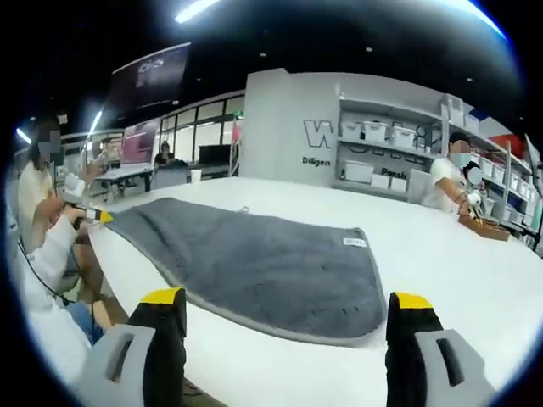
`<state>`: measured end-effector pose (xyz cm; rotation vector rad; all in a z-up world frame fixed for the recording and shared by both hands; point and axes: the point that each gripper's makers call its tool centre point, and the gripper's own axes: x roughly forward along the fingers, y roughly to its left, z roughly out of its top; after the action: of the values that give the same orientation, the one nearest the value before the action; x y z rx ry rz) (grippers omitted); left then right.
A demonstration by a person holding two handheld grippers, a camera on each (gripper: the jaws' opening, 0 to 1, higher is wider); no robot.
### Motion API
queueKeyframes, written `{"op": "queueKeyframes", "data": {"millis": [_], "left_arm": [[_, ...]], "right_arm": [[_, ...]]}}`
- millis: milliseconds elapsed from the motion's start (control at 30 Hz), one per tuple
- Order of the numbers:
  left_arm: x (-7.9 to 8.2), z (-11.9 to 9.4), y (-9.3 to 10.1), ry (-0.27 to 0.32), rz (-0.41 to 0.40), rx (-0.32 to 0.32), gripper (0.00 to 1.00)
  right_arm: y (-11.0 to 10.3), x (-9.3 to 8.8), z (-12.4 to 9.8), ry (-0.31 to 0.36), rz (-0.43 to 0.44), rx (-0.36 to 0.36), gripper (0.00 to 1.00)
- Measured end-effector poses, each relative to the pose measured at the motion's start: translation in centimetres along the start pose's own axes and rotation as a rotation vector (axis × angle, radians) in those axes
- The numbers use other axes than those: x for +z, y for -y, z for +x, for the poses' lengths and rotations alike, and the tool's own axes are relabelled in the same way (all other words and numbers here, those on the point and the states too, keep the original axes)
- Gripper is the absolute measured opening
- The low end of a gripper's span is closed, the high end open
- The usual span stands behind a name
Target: Open the folded towel by lifting each exposed corner and separating the folded layers until the towel lies flat within the target outline without major curled edges
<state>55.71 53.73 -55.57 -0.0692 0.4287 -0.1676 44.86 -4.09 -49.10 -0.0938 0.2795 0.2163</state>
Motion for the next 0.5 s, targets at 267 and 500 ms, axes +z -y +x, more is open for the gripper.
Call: {"op": "queueKeyframes", "data": {"millis": [267, 500], "left_arm": [[0.0, -1.5, -0.5, -0.002, 0.041, 0.035, 0.02], [-0.6, -2.4, -1.4, -0.036, 0.052, 0.068, 0.02]], "right_arm": [[-0.3, -0.6, 0.2, -0.014, 0.012, 0.005, 0.97], [-0.6, -0.8, 0.3, -0.023, 0.017, 0.011, 0.97]]}}
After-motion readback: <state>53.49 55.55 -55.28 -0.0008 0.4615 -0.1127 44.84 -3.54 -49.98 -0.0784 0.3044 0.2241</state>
